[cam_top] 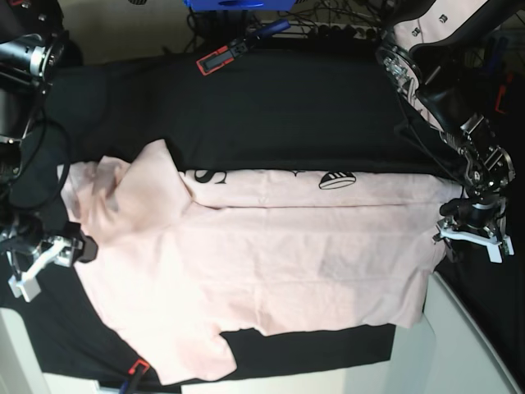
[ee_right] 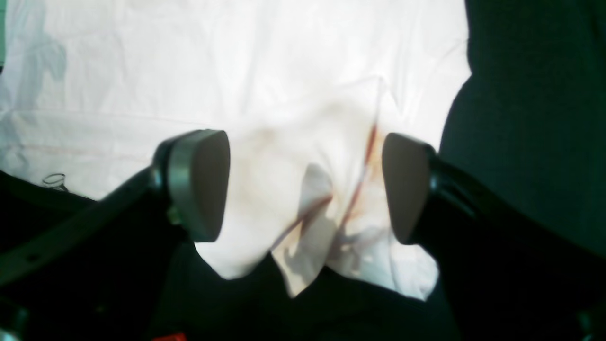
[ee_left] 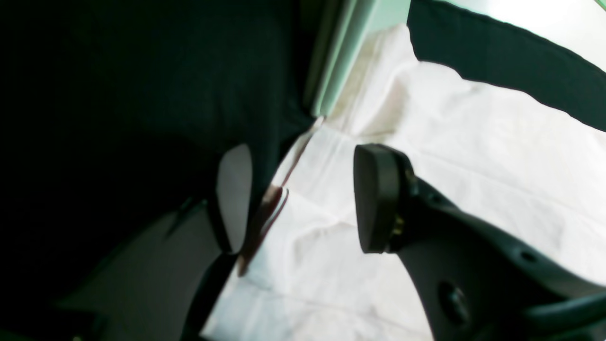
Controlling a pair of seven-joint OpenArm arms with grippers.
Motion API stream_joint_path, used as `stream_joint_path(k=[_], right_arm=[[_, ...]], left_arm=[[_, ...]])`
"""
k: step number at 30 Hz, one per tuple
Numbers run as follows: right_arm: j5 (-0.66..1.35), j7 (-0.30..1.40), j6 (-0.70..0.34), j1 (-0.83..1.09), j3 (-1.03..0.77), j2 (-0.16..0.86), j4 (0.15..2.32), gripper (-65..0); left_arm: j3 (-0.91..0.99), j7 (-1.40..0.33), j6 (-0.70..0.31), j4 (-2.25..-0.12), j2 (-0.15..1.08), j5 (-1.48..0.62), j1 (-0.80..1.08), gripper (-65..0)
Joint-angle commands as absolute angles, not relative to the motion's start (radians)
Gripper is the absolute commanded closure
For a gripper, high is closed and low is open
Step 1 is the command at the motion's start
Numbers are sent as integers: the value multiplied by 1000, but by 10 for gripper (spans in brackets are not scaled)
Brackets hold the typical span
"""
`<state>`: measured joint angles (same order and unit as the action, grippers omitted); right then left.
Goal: Fold the T-shirt properly
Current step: 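Open both grippers and release the folded edge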
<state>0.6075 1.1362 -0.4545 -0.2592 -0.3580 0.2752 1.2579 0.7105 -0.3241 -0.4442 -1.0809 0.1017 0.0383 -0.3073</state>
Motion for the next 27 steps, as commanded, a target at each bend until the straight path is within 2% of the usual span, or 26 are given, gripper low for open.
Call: stream_joint_path(k=[1, 4, 6, 11, 18, 27], right_arm=[[622, 1145, -458, -251, -366, 302, 1302, -403], [622, 1182, -458, -171, -378, 288, 1377, -329], [618, 1201, -458, -122, -430, 248, 1397, -318], [616, 1198, -458, -33, -513, 183, 1389, -338], [615, 1198, -458, -25, -518, 177, 1331, -431], [616, 1150, -460, -25, -515, 157, 1218, -434]], left_arm=[[707, -300, -444, -1129, 116, 27, -297, -341], [638, -300, -444, -1202, 116, 27, -188, -336], [607, -295, -444, -1250, 119, 27, -107, -291], [602, -294, -444, -1291, 117, 15, 30, 0], [602, -294, -444, -1288, 113, 13, 111, 0], [604, -292, -444, -1288, 111, 13, 143, 0]])
